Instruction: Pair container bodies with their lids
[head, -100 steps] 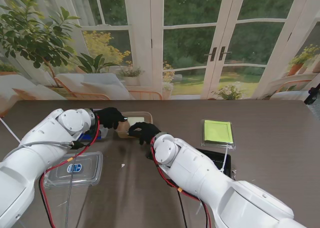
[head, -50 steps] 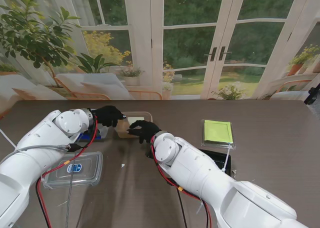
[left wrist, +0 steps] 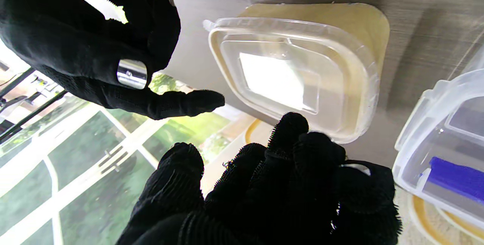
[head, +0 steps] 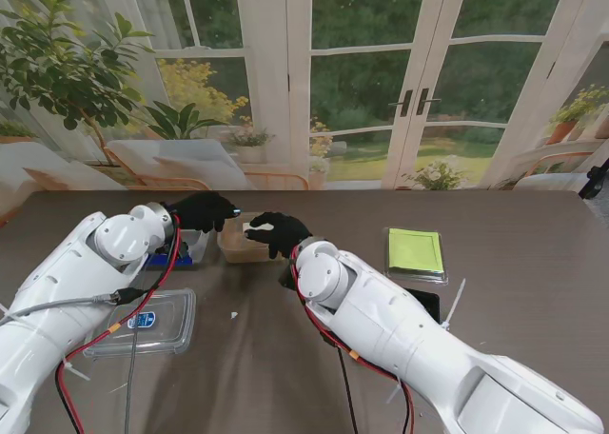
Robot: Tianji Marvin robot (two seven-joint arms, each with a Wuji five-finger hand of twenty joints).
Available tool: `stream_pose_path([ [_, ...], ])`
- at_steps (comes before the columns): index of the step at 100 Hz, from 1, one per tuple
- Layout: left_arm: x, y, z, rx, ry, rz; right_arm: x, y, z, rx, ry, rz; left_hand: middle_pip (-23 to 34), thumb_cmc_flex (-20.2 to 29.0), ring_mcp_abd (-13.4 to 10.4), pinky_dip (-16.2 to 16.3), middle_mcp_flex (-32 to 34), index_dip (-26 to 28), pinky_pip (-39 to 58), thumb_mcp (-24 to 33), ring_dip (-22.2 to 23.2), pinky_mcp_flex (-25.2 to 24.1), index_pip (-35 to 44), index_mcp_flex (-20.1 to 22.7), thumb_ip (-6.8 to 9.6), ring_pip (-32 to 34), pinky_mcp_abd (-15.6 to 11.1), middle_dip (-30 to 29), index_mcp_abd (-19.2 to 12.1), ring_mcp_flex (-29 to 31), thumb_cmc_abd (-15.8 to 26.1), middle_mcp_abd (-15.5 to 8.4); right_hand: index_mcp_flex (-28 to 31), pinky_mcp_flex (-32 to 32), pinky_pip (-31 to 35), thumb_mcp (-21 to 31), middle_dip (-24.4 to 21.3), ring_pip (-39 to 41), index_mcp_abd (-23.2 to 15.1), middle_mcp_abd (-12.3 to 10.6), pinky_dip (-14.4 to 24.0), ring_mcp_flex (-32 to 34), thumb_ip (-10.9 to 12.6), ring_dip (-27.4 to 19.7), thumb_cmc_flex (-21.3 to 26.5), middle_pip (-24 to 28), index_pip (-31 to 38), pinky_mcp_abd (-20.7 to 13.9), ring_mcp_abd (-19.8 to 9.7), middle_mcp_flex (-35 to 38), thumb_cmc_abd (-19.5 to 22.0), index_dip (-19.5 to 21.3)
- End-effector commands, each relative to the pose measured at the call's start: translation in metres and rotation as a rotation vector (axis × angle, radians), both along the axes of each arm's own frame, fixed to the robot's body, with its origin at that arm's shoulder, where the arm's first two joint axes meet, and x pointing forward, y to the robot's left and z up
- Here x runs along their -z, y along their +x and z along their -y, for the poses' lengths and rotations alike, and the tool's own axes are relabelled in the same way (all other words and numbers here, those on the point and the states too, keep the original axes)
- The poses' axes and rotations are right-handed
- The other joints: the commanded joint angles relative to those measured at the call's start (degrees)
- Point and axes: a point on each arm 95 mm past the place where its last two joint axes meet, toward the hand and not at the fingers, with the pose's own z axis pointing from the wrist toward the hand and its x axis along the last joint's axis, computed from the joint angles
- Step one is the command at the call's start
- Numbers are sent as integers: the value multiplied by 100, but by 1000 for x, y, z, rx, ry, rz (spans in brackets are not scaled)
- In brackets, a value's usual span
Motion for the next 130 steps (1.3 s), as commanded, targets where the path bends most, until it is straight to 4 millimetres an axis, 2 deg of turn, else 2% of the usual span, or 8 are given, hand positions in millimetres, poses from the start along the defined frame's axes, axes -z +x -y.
stream_pose_path([
  [1, 7, -9, -1, 7, 5, -12, 1, -1, 11, 4, -12, 6, -261, -33, 308, -109, -29, 38, -140, -92, -212, -217, 15, 15, 58, -414, -22, -325, -1, -159, 244, 222, -57, 1495, -7, -475, 71, 114, -115, 121, 139, 100, -150, -7, 37, 140, -88, 136, 58, 158, 11, -82],
  [8, 5, -18, 1, 7, 4, 7, -5, -6, 19, 11, -19, 22, -535, -40, 357, -218, -81, 50, -410, -91, -432, -516, 13, 15, 63, -910, -50, -740, -20, -353, 244, 215, 20, 1479, -14, -467, 70, 98, -103, 107, 138, 102, -151, -13, 33, 123, -45, 133, 67, 129, 3, -64],
  [21, 4, -37, 3, 1, -7, 39, -14, -17, 33, 25, -28, 56, -962, -61, 385, -892, -196, 61, -1141, -92, -1008, -1251, 1, -1, 70, -1996, -92, -1360, -61, -715, 244, 177, 292, 1257, -110, -433, 40, -112, -5, 77, 133, 84, -155, -108, 5, -11, 270, 59, 77, -111, -28, 87],
  [39, 4, -62, 8, -10, -24, 82, -20, -37, 52, 44, -37, 97, -1337, -89, 327, -1731, -395, 67, -2225, -95, -1819, -1785, -18, -43, 72, -3327, -126, -2017, -128, -1095, 240, 99, 722, 199, -937, -350, -105, -1689, 92, 7, -44, 68, -168, -881, -95, -250, 722, -166, 251, -845, -114, 300],
  [51, 5, -79, 12, -19, -35, 102, -22, -51, 65, 49, -47, 124, -1454, -99, 247, -1994, -562, 80, -2773, -98, -2261, -2004, -16, -43, 67, -3972, -199, -2377, -145, -1304, 227, 49, 876, -366, -1383, -293, -270, -2486, 62, -79, -175, -535, -179, -1086, -157, -393, 946, -361, 174, -1393, -180, 405],
  [69, 11, -99, 18, -36, -56, 104, -33, -77, 88, 58, -35, 138, -1612, -105, 114, -2358, -897, 91, -3714, -99, -2796, -2331, -34, -78, 60, -4792, -360, -2838, -174, -1684, 218, -7, 819, -809, -1694, -285, -465, -3120, 56, -137, -242, -1124, -216, -1248, -369, -469, 1214, -496, 138, -1771, -130, 539],
  [91, 20, -121, 28, -60, -90, 117, -29, -95, 112, 86, -18, 151, -1700, -98, 30, -2499, -1141, 94, -4455, -103, -3101, -2486, -59, -125, 56, -5280, -475, -3129, -201, -1930, 199, -38, 820, -1198, -2031, -285, -580, -3710, 32, -166, -335, -1564, -234, -1470, -349, -556, 1277, -621, 92, -1975, -185, 570],
  [130, 26, -148, 44, -101, -138, 166, -22, -119, 140, 103, -10, 168, -1744, -151, -29, -2449, -1344, 96, -5256, -114, -3271, -2522, -95, -214, 41, -5594, -549, -3285, -254, -2122, 174, -94, 791, -1639, -2326, -269, -663, -4222, -26, -223, -379, -2082, -250, -1657, -373, -632, 1238, -787, 48, -2271, -243, 554],
])
